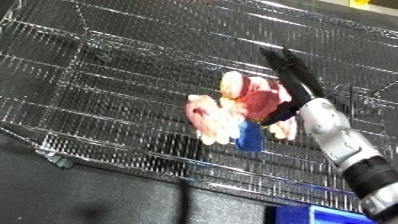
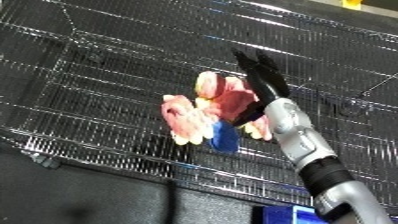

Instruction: Pick up the object and place it into the box

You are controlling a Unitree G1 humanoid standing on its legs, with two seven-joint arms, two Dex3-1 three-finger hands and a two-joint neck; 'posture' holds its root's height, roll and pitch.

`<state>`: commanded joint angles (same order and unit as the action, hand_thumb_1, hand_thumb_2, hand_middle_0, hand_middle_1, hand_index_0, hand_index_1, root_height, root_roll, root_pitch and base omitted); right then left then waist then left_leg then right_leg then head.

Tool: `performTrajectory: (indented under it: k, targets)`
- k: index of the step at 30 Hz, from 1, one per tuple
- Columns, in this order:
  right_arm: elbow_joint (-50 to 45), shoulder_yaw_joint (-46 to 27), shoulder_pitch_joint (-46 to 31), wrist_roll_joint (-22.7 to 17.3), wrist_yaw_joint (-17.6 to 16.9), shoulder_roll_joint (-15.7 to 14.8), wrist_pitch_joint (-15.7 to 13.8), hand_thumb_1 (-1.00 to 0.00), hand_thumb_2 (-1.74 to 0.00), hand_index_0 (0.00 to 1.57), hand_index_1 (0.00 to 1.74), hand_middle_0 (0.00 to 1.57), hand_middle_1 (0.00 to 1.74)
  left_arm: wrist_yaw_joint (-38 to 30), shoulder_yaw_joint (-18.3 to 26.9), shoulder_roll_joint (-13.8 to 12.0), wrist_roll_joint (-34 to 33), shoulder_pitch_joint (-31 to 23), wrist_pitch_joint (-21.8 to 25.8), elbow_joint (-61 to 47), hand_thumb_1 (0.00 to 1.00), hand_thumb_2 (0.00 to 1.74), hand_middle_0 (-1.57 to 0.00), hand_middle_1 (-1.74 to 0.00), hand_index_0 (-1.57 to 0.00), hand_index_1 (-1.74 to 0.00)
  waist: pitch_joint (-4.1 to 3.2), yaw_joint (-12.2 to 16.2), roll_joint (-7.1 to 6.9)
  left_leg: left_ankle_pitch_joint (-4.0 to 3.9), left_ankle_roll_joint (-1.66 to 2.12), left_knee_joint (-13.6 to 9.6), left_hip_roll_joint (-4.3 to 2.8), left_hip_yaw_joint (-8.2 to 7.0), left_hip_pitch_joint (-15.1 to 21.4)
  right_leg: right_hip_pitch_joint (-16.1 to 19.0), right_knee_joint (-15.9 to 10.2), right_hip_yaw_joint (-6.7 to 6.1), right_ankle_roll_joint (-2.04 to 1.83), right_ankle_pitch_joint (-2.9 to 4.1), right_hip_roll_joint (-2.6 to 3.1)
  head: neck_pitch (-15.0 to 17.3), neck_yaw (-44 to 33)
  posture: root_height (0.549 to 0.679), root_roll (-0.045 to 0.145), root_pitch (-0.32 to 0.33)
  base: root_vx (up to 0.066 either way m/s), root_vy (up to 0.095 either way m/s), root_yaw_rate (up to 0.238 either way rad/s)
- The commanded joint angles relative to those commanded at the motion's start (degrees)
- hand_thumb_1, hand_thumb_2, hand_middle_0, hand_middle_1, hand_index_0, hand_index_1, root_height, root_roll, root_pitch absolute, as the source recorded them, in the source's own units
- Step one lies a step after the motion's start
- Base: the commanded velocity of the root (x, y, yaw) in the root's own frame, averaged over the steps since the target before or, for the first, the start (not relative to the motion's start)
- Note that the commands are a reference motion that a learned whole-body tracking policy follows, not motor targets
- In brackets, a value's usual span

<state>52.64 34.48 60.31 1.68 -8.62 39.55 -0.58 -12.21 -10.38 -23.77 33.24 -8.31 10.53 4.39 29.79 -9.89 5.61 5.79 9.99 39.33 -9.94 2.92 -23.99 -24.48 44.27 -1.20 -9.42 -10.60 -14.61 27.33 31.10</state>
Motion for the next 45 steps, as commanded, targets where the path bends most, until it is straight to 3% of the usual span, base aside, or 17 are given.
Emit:
performTrajectory:
  k: [3,14,23,34,42,45]
  targets:
    - [3.16,0.13,0.17,0.03,0.43,-1.66,-0.21,0.00,0.00,0.00,0.00,0.00,0.00,-0.05,-0.05,0.21,0.08,0.16,0.10,-0.16,1.00,1.74,-1.57,-1.74,-1.57,-1.74,0.00,-0.15,0.16,-0.02,0.03,-0.12,-0.11,-0.06,-0.01,-0.02,0.12,0.05,0.05,-0.17,0.00,0.23,0.25,0.618,0.025,-0.104,0.012,-0.002,0.013]
    - [7.53,-0.53,-1.79,-0.32,1.97,-6.80,0.43,-0.55,-0.96,0.86,0.96,0.86,0.96,-0.63,1.03,1.31,-0.29,0.68,0.44,-0.19,1.00,1.74,-1.57,-1.74,-1.57,-1.74,0.00,0.66,-0.24,0.06,0.23,-1.04,-1.11,-0.75,1.23,0.70,-0.21,0.05,0.23,-0.69,0.33,0.75,-2.35,0.620,0.026,-0.107,0.010,0.000,-0.046]
    - [8.15,-1.26,-2.65,-1.26,2.33,-6.16,0.81,-1.00,-1.74,1.57,1.74,1.57,1.74,0.21,1.37,1.07,1.08,0.44,0.54,0.09,1.00,1.74,-1.57,-1.74,-1.57,-1.74,0.00,0.76,-0.30,-0.31,0.49,-1.71,-1.28,-0.86,1.81,1.28,-0.58,0.09,0.22,-0.83,0.37,0.86,-1.11,0.620,0.027,-0.113,-0.012,-0.008,-0.004]
    - [8.25,-2.20,-4.28,-0.84,2.17,-5.68,0.95,-1.00,-1.74,1.57,1.74,1.57,1.74,1.09,0.39,0.87,1.21,1.52,0.15,1.08,1.00,1.74,-1.57,-1.74,-1.57,-1.74,0.00,0.69,0.04,-0.56,0.32,-1.25,-1.09,-0.42,1.84,1.54,0.11,-0.04,0.19,-0.65,0.16,1.31,0.28,0.618,0.027,-0.132,-0.020,-0.004,0.029]
    - [4.01,-2.62,-5.60,-1.01,1.84,-4.67,0.23,-1.00,-1.74,1.57,1.74,1.57,1.74,1.42,0.41,0.85,1.01,2.53,-0.13,2.44,1.00,1.74,-1.57,-1.74,-1.57,-1.74,0.00,1.30,-0.39,-0.70,0.31,-2.37,-1.29,-0.79,3.77,3.33,-0.86,-0.01,0.18,-0.62,0.04,0.59,0.92,0.620,0.030,-0.150,-0.011,-0.008,-0.025]
    - [-0.08,-3.03,-6.48,-1.20,1.66,-2.97,-0.35,-1.00,-1.74,1.57,1.74,1.57,1.74,1.70,0.41,0.78,0.98,2.79,-0.30,3.10,1.00,1.74,-1.57,-1.74,-1.57,-1.74,-0.28,2.01,-0.74,-0.82,0.35,-3.20,-1.51,-1.11,5.02,4.46,-1.47,0.05,0.25,-0.77,0.02,0.16,1.65,0.621,0.032,-0.159,-0.007,-0.013,-0.036]
